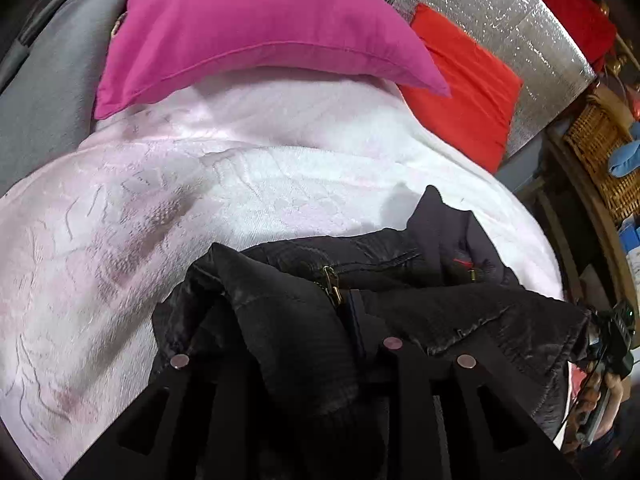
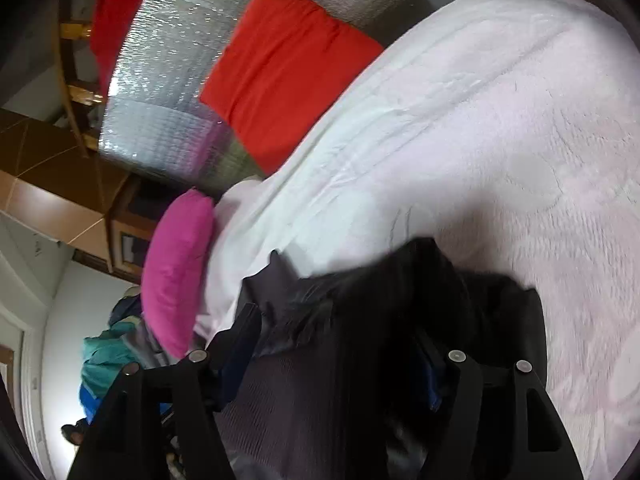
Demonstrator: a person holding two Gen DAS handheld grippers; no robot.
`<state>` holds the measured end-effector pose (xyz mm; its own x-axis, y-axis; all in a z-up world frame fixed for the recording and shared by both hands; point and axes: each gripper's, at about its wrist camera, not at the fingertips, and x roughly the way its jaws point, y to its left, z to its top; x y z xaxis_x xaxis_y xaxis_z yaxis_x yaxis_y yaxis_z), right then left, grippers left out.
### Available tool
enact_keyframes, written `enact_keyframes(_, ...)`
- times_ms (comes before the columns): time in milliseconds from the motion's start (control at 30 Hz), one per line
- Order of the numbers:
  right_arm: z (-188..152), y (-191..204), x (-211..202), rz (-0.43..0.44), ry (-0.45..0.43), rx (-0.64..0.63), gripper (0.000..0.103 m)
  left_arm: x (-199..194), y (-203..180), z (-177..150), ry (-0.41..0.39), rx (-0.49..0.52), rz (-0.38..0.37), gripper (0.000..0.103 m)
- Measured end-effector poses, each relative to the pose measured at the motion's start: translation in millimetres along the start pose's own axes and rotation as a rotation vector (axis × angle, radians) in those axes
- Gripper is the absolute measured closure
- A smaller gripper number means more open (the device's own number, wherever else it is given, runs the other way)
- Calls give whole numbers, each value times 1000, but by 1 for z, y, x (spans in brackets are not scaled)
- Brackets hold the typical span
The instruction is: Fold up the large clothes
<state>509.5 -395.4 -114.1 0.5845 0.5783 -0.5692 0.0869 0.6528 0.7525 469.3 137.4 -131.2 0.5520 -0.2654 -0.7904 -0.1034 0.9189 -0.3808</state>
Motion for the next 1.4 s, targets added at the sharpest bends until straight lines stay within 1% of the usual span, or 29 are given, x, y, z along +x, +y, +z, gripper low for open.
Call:
enact_keyframes(67, -8, 3, -6, -17, 4, -22, 32, -2, -1, -3, -8, 12, 1, 78)
enact_keyframes(100, -13, 4, -10, -45, 3, -36, 35, -5, -2, -4, -10, 14, 2, 78)
enact_keyframes(133, -17, 5, -12, -68, 8, -49, 50, -7, -2, -5, -12, 14, 1, 77)
enact_keyframes(167, -20, 6, -11, -89, 25, -65, 68, -10, -1, -6, -15, 8, -6, 77)
enact_keyframes(200, -24, 7, -11, -102, 43, -74, 70, -14, 0, -7, -19, -4, -19, 75)
enact_keyframes(267, -30, 8, -15, -97, 50, -74, 70, -19, 4, -8, -22, -23, -42, 66)
enact_keyframes(333, -34, 6, -18, -71, 44, -64, 68, -26, 7, -9, -41, -38, -56, 50)
enact_keyframes(367, -34, 2, -19, -54, 45, -44, 66, -30, 8, -9, -49, -39, -53, 48)
enact_keyframes(400, -34, -1, -19, -25, 50, -17, 55, -33, 8, -10, -54, -38, -53, 48)
enact_keyframes(467, -34, 1, -19, -27, 41, -38, 54, -37, 8, -9, -69, -22, -73, 49)
enact_keyframes(500, -32, 5, -18, -32, 36, -64, 61, -38, 6, -9, -80, 6, -61, 65)
enact_keyframes(533, -31, 6, -18, -33, 35, -79, 88, -38, 2, -7, -92, 43, -25, 77)
enact_keyframes(567, -29, 11, -17, -59, 29, -102, 94, -36, 1, -4, -92, 57, -11, 78)
enact_keyframes(633, -23, 27, -18, -78, 1, -162, 94, -36, 2, 2, -94, 41, -20, 82)
enact_keyframes(733, -9, 46, -26, -51, -45, -186, 94, -36, 5, 18, -121, 5, -30, 83)
enact_keyframes(800, 11, 50, -25, -38, -89, -166, 94, -26, 14, 31, -115, -70, -50, 83)
enact_keyframes(833, 22, 47, -21, -35, -119, -138, 94, -14, 21, 36, -94, -125, -58, 82)
enact_keyframes(867, 31, 42, -15, -37, -144, -103, 94, 3, 29, 41, -48, -199, -69, 82)
enact_keyframes(900, 40, 36, -7, -45, -166, -65, 93, 14, 35, 43, -21, -250, -78, 77)
enact_keyframes(933, 44, 30, 1, -63, -178, -37, 81, 25, 41, 45, -9, -308, -88, 76)
enact_keyframes(967, 48, 20, 10, -95, -182, 9, 47, 30, 44, 45, -12, -341, -98, 74)
enact_keyframes(1000, 49, 12, 18, -109, -170, 52, 25, 31, 44, 46, -13, -350, -104, 69)
enact_keyframes(1033, 48, 7, 21, -106, -166, 80, 18, 29, 44, 46, -19, -347, -116, 59)
enact_keyframes(1067, 46, 8, 19, -94, -179, 56, 18, 22, 41, 48, -42, -319, -138, 53)
enact_keyframes(1133, 41, 16, 13, -74, -175, -28, 18, 6, 40, 50, -94, -270, -134, 37)
enact_keyframes(1200, 37, 21, 1, -99, -173, -84, 18, -13, 43, 52, -165, -246, -71, 24)
enact_keyframes(1267, 35, 26, -10, -146, -175, -151, 18, -29, 47, 52, -236, -217, -20, 23)
enact_keyframes(1300, 35, 26, -12, -175, -174, -182, 18, -32, 49, 52, -242, -191, -7, 23)
enact_keyframes(1400, 31, 27, -6, -279, -100, -282, 18, -20, 49, 50, -164, -103, -2, 23)
